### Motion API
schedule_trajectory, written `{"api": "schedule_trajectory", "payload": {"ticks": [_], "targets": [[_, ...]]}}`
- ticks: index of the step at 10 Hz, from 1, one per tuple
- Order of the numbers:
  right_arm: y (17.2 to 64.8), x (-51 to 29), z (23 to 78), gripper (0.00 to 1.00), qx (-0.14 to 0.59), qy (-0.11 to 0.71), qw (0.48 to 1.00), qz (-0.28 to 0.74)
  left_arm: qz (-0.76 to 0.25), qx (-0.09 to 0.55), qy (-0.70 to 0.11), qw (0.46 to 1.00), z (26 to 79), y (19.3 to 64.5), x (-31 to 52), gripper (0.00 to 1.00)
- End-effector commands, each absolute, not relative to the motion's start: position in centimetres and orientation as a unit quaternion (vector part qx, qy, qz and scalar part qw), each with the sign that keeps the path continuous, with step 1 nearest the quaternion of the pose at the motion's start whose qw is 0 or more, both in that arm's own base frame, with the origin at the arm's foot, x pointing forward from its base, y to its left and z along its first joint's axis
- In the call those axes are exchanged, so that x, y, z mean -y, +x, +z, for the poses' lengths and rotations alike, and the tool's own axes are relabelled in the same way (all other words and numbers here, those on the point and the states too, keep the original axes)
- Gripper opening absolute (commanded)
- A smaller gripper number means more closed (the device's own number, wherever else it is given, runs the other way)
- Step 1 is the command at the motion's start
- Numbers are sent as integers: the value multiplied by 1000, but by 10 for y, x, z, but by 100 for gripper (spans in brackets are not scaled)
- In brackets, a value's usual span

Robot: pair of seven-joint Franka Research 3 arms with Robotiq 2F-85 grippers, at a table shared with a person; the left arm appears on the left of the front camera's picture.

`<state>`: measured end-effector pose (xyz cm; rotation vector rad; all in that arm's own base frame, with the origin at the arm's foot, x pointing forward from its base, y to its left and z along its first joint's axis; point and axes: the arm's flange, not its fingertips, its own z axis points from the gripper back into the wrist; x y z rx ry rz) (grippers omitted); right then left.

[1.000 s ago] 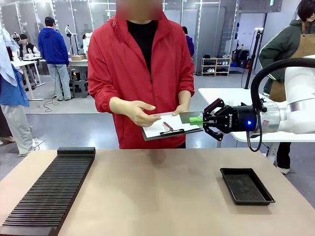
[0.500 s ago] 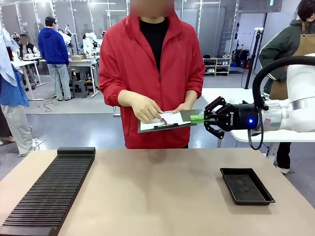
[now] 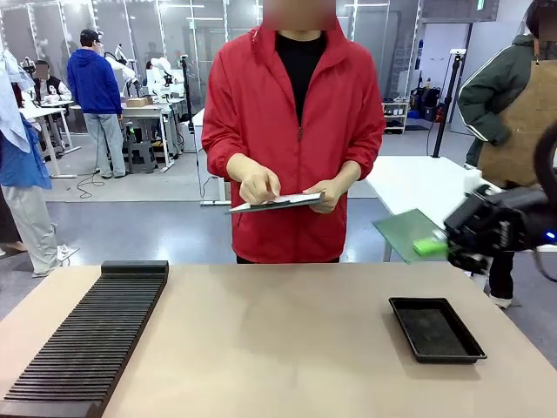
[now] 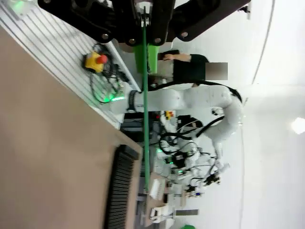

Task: Inspect the PCB.
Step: Place the Blank PCB in the ESD tray.

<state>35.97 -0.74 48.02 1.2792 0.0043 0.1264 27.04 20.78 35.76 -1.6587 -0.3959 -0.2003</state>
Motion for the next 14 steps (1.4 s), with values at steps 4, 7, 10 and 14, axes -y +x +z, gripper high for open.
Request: {"api": "schedule_trajectory", "payload": {"ticks": [4, 7, 10, 14], "targets": [[374, 66, 404, 3, 6, 549, 834, 48, -89, 171, -729, 657, 358, 270, -211, 100], [380, 69, 383, 3, 39, 543, 838, 29, -89, 171, -729, 657, 358, 270, -211, 100], [376, 72, 388, 3, 7, 536, 843, 33, -89, 171, -729, 657, 358, 270, -211, 100], [428, 89, 357, 3, 71, 483, 873, 12, -89, 171, -729, 657, 358, 270, -211, 100]]}}
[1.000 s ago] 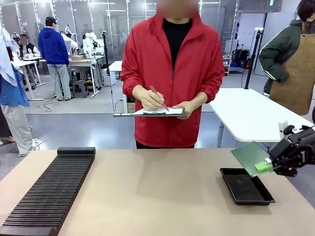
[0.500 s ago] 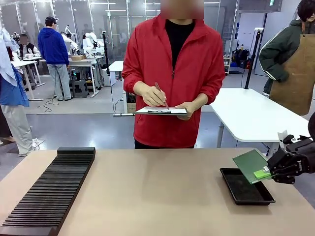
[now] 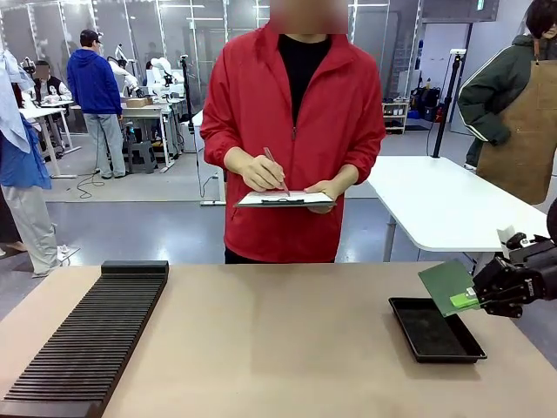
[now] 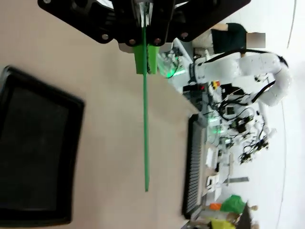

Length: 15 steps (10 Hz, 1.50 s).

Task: Inspect the PCB.
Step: Place the Blank PCB in the ESD tray.

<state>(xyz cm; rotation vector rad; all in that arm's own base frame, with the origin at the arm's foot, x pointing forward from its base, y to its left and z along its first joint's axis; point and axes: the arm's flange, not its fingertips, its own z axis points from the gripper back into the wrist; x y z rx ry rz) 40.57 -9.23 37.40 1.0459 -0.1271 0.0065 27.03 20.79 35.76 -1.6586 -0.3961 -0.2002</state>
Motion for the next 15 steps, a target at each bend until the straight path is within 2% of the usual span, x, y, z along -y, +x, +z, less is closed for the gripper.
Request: {"api": "schedule_trajectory", "payload": {"ticks": [1, 5, 9, 10, 11, 12, 13, 14, 15], "targets": [[438, 83, 348, 3, 63, 455, 888, 8, -89, 171, -729, 657, 358, 270, -211, 100], [475, 75, 306, 3, 53, 407, 911, -29, -89, 171, -729, 657, 358, 270, -211, 100], [478, 64, 286, 3, 44, 380, 923, -48, -89, 171, -729, 657, 358, 270, -211, 100], [476, 63, 287, 12, 45, 382, 922, -51, -89, 171, -729, 657, 358, 270, -211, 100], [474, 61, 288, 27, 45, 381, 922, -51, -89, 171, -729, 657, 358, 270, -211, 100], [471, 58, 291, 36, 46, 376, 924, -57, -89, 171, -729, 657, 358, 270, -211, 100], [468, 56, 294, 61, 49, 367, 927, -62, -89, 171, -729, 657, 358, 270, -211, 100], [467, 55, 299, 69, 49, 359, 930, -66, -89, 171, -729, 657, 358, 270, -211, 100], [465, 52, 308, 94, 51, 334, 938, -77, -89, 171, -729, 657, 358, 270, -211, 100]]}}
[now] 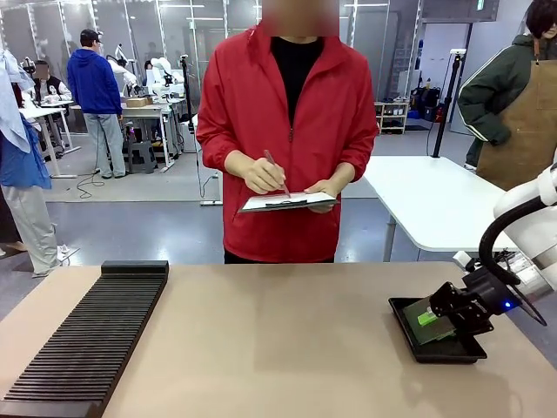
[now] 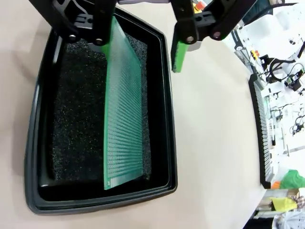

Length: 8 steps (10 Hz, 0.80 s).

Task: Inspect the PCB.
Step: Place the Blank PCB in the ESD tray.

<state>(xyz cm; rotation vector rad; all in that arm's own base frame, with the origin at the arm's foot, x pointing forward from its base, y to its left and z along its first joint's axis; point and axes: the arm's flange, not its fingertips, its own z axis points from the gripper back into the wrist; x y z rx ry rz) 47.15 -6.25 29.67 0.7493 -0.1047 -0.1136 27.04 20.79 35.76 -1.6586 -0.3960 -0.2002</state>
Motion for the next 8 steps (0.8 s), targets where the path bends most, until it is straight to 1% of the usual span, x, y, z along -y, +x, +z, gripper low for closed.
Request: {"api": "schedule_trajectory", "payload": {"ticks": [1, 3, 4, 5, 7, 8], "targets": [[462, 50, 320, 100, 64, 328, 939, -83, -89, 171, -729, 657, 358, 270, -211, 100], [456, 47, 337, 100, 79, 306, 943, -100, -89, 171, -729, 657, 358, 270, -211, 100], [455, 47, 343, 98, 95, 287, 947, -112, -89, 171, -729, 657, 358, 270, -211, 100], [454, 46, 347, 100, 102, 274, 949, -118, -89, 171, -729, 657, 358, 270, -211, 100], [447, 43, 362, 100, 123, 256, 950, -126, -89, 171, -729, 657, 358, 270, -211, 100], [447, 42, 365, 100, 124, 263, 949, -124, -89, 171, -729, 657, 358, 270, -211, 100]]}}
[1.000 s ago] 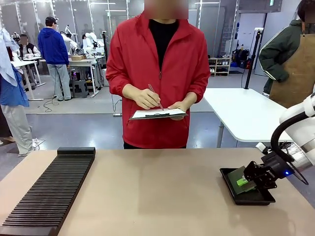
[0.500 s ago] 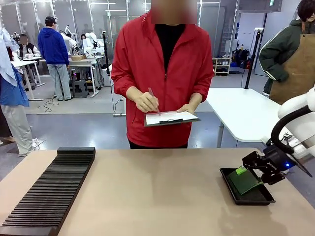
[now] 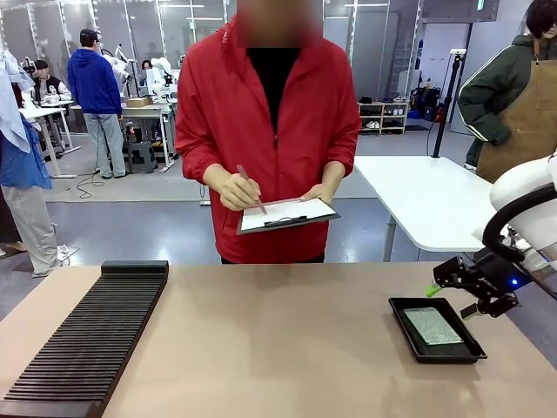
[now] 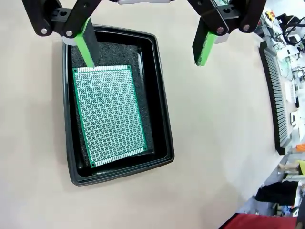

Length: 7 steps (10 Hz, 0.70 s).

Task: Inspect the PCB.
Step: Place the Blank PCB in the ESD tray.

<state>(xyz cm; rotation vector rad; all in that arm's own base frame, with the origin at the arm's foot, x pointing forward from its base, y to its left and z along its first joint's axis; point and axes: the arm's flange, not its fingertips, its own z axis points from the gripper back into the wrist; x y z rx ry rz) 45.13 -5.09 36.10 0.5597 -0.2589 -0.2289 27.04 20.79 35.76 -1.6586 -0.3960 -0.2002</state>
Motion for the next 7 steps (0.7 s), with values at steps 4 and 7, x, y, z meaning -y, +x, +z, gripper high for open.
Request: {"api": "schedule_trajectory", "payload": {"ticks": [4, 7], "targets": [[451, 51, 361, 100, 127, 275, 946, -112, -89, 171, -729, 657, 358, 270, -211, 100], [451, 51, 361, 100, 127, 275, 946, -112, -89, 171, -729, 657, 358, 270, -211, 100]]}}
